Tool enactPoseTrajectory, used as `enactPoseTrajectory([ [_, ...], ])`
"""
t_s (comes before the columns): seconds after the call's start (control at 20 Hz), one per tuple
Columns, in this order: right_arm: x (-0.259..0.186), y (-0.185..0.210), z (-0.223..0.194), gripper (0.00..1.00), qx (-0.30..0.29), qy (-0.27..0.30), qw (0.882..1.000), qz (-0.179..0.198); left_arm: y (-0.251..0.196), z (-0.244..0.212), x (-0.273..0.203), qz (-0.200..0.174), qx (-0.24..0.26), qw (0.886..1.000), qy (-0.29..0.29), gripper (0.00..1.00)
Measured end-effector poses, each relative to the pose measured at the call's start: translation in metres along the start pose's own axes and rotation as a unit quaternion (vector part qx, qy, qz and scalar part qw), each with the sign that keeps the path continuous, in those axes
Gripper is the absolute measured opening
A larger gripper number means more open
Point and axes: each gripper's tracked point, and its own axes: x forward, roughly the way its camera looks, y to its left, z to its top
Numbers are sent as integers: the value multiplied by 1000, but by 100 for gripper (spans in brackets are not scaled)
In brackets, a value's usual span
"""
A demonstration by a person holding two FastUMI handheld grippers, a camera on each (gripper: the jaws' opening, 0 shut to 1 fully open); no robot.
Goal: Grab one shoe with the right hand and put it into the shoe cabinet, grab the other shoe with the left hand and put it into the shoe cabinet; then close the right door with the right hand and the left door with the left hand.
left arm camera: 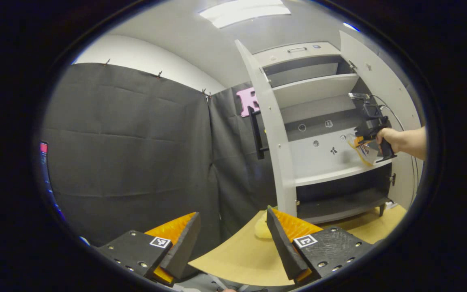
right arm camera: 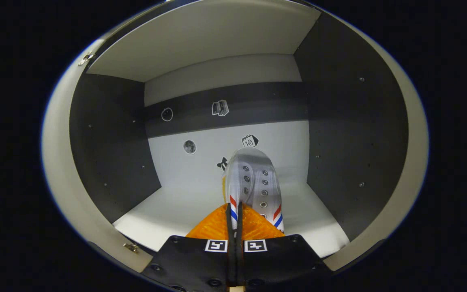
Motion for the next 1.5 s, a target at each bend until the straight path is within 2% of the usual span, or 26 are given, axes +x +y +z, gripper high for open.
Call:
enactPoseTrajectory([
  [0.45, 48, -1, -25, 1, -9, 47, 998, -31, 6, -3, -2, 14, 3, 1000, 10, 92],
  [0.65, 54, 0, -31, 0, -7, 62, 997, -43, 6, -5, -4, 14, 1, 1000, 13, 92],
  [0.75, 53, -3, -30, 2, -5, 62, 997, -50, 4, -5, -4, 12, -2, 1000, 14, 92],
  [0.9, 39, -1, -15, 20, -10, 34, 998, -44, 1, -6, -5, 5, -5, 1000, 17, 94],
  [1.0, 21, 2, -1, 26, -14, 10, 999, -40, -4, -6, -7, -6, -7, 1000, 19, 94],
  [1.05, 10, 7, 6, 35, -10, -6, 1000, -29, -6, -6, -7, -13, -7, 1000, 19, 94],
  [1.2, -33, 10, 25, 100, -6, -61, 998, -18, -15, -5, -8, -39, -8, 999, 16, 92],
  [1.3, -63, 6, 34, 97, -13, -93, 995, -18, -23, -5, -10, -60, -13, 998, 18, 92],
  [1.5, -130, 8, 40, 97, -38, -139, 989, -13, -43, -6, -16, -109, -24, 993, 25, 92],
])
